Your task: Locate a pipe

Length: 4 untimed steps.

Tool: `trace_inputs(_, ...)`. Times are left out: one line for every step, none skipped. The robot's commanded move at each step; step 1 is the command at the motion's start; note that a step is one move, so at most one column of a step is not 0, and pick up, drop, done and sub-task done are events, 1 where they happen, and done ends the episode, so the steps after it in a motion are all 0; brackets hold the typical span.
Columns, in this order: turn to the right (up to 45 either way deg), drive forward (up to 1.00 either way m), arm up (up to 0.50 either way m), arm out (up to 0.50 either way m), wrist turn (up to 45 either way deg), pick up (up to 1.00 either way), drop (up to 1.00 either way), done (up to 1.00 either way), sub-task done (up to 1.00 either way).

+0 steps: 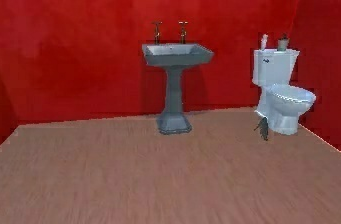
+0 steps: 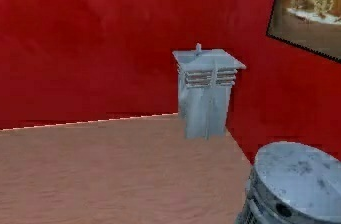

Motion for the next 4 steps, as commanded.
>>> trace_inputs(-39.0,0.00,0.00,0.00,0.0,0.00,0.00,0.00,0.00)
trace_inputs(0.0,0.45,0.00,0.00,0.0,0.00,0.00,0.00,0.00)
trace_inputs(-42.0,0.00,0.00,0.00,0.0,0.00,0.00,0.00,0.00)
trace_inputs(0.0,1.00,0.00,0.00,0.0,0.00,0.00,0.00,0.00)
